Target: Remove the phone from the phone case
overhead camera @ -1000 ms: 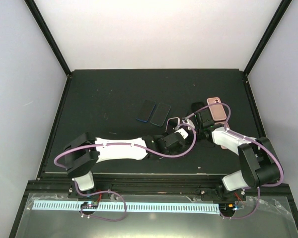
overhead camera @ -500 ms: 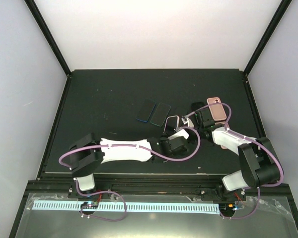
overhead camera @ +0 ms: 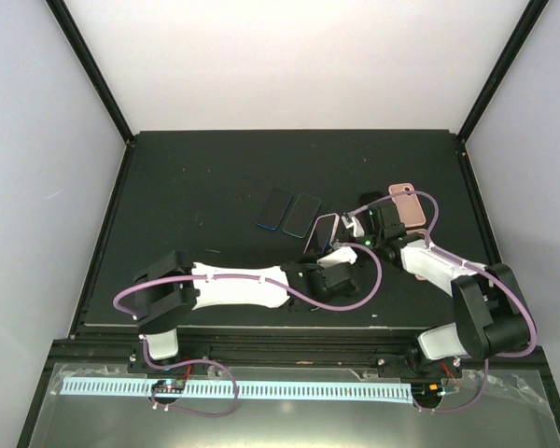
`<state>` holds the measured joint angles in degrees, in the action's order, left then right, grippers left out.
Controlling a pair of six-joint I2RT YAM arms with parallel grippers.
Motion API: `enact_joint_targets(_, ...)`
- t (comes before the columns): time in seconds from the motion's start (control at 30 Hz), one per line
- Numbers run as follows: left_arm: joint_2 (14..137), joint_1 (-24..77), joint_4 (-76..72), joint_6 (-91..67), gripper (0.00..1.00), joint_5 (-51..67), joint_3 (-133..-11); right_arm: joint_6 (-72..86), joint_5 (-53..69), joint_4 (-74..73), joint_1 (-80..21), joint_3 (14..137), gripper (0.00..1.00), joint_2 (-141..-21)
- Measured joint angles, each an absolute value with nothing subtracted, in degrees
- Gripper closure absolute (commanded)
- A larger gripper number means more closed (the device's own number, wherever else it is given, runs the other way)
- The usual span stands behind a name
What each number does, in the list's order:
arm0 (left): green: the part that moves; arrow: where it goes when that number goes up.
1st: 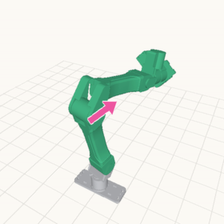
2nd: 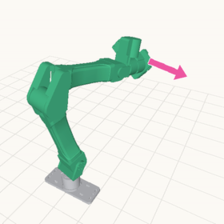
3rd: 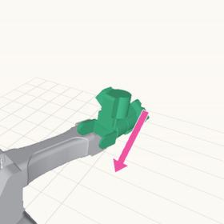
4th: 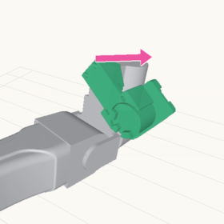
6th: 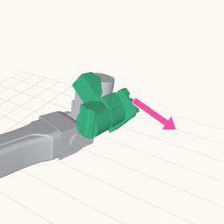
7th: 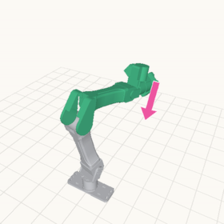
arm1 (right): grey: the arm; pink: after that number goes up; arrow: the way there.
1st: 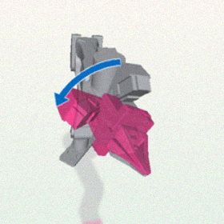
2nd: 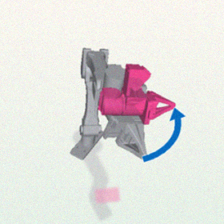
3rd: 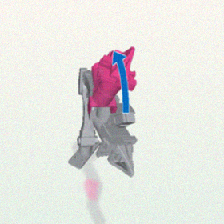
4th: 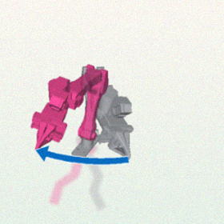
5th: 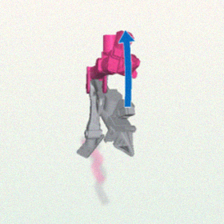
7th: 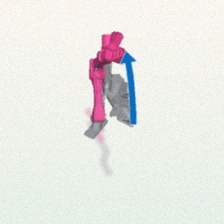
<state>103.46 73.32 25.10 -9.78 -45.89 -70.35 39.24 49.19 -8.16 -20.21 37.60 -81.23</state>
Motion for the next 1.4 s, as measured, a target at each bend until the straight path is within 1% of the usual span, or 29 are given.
enact_joint_targets(0.37, 96.6, 72.9, 19.9, -9.1, 0.98, -45.4, -65.4, 34.8, 48.3, -10.9, -20.9, 39.5, 0.99, -77.9)
enact_joint_targets(0.73, 85.1, 68.8, 17.4, -10.5, 0.98, -35.8, -61.1, 31.2, 47.5, -12.7, -22.2, 42.4, 0.99, -73.6)
enact_joint_targets(0.93, 73.7, 63.6, 18.3, -12.3, 0.98, -33.3, -56.9, 28.4, 38.7, -17.6, -19.7, 42.6, 0.99, -75.1)
enact_joint_targets(1.03, 69.3, 61.7, 17.5, -13.4, 0.98, -31.1, -55.0, 27.6, 36.9, -18.3, -19.0, 42.6, 0.99, -75.0)
enact_joint_targets(1.23, 67.5, 57.2, 16.8, -14.7, 0.98, -29.6, -50.1, 24.9, 33.9, -19.5, -18.2, 42.6, 0.99, -73.9)
enact_joint_targets(1.33, 68.6, 55.0, 20.4, -16.7, 0.98, -32.6, -49.5, 21.1, 33.3, -20.2, -16.4, 42.8, 0.99, -72.3)
enact_joint_targets(1.4, 71.3, 53.5, 24.4, -18.2, 0.98, -35.9, -51.6, 17.1, 33.8, -21.1, -14.6, 43.7, 0.99, -71.7)
